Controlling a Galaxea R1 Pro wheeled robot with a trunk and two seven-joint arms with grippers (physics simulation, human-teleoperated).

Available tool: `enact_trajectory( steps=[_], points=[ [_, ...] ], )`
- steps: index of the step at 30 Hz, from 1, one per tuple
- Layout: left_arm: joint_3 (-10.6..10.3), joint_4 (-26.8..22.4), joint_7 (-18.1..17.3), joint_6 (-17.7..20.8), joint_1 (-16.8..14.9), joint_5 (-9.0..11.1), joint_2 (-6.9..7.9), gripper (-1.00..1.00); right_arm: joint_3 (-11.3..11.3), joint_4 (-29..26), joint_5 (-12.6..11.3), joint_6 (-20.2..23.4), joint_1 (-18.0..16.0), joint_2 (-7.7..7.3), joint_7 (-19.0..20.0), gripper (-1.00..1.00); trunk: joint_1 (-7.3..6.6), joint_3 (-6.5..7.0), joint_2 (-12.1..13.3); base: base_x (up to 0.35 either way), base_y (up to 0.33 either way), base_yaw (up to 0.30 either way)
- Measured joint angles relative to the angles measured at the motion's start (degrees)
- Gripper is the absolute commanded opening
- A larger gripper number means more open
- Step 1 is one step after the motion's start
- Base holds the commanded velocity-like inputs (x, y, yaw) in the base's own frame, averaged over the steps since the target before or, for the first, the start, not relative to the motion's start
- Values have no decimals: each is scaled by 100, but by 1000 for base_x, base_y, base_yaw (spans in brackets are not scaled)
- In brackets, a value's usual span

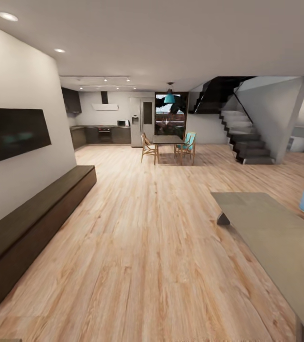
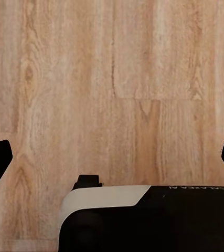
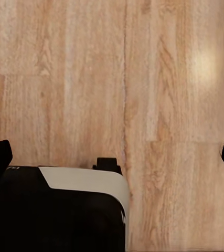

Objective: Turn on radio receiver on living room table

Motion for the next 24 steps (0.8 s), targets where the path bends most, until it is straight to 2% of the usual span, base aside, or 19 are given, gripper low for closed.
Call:
enact_trajectory(
  steps=[24],
  points=[
    [0, 2, 0, 0, 0, -9, 9, 100, 0, 0, 0, 0, 0, 0, 0, 100, -527, 431, 962, 0, 0, -286]
  ],
)
